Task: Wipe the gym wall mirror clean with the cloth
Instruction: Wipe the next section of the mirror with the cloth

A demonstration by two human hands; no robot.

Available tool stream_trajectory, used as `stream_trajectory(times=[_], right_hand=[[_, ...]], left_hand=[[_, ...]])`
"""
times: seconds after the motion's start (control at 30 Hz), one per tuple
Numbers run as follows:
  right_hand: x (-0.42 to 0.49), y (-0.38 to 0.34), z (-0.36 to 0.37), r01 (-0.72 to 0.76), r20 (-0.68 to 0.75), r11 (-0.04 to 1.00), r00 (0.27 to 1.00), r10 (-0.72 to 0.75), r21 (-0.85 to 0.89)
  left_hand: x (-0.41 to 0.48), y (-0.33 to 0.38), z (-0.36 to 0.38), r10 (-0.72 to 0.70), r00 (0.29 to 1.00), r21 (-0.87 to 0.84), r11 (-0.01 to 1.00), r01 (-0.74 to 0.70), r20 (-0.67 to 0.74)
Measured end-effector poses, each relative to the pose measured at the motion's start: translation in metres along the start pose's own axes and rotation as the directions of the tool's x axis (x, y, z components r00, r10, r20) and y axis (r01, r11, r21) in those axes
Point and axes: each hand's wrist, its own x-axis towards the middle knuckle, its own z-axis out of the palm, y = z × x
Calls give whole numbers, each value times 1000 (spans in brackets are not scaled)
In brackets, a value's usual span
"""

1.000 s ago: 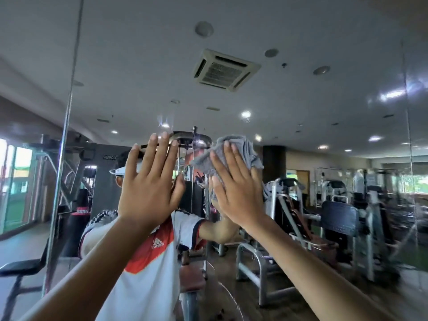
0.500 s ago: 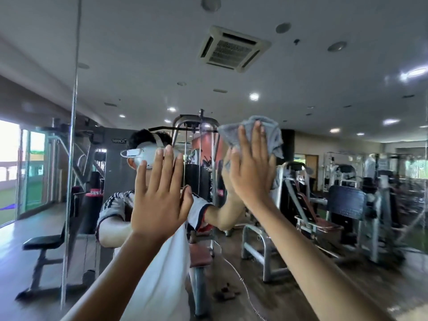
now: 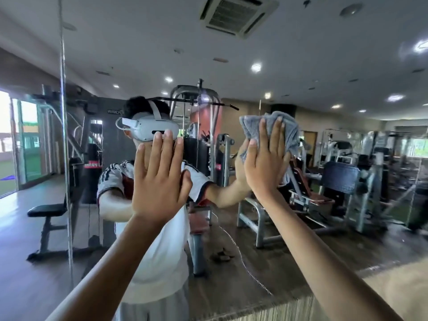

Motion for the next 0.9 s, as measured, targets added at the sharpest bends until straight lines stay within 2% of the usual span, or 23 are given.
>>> stream_trajectory(times=[0.13,0.2,0.27,0.33,0.43,0.5,0.53,0.6,0.67,0.73,0.8,0.83,0.9], right_hand=[[-53,-25,0,255,33,965,966,-258,56],[-102,-9,-3,430,105,900,894,-435,66],[-145,28,-6,523,167,850,835,-525,55],[-158,69,-9,455,167,890,876,-453,27],[-119,86,-2,94,106,995,990,-92,-21],[-77,57,3,-125,52,992,991,124,14],[-63,37,5,-166,32,985,986,165,46],[-59,-1,7,-95,11,992,995,95,81],[-81,-26,5,80,24,991,996,-83,106],[-122,-21,0,266,70,960,960,-273,89],[-169,12,-5,423,151,903,890,-430,76],[-188,35,-7,456,181,886,867,-464,86],[-204,81,-11,382,201,919,897,-394,98]], left_hand=[[-39,15,0,8,1000,-18,1000,-9,-13],[-51,16,1,13,999,-32,999,-14,-30],[-53,13,2,14,1000,-26,1000,-15,-28],[-52,15,2,10,999,-18,1000,-11,-31],[-52,19,2,-3,1000,-7,1000,3,-27],[-52,20,2,-8,1000,-5,1000,8,-24],[-53,20,2,-9,1000,-13,1000,9,-25],[-54,20,3,-12,999,-26,1000,11,-30],[-54,19,3,-11,999,-28,1000,10,-36],[-55,18,3,-11,999,-35,999,10,-35],[-55,18,3,-13,1000,-36,999,12,-28],[-55,18,3,-14,1000,-26,1000,13,-27],[-54,20,3,-18,999,2,1000,18,-28]])
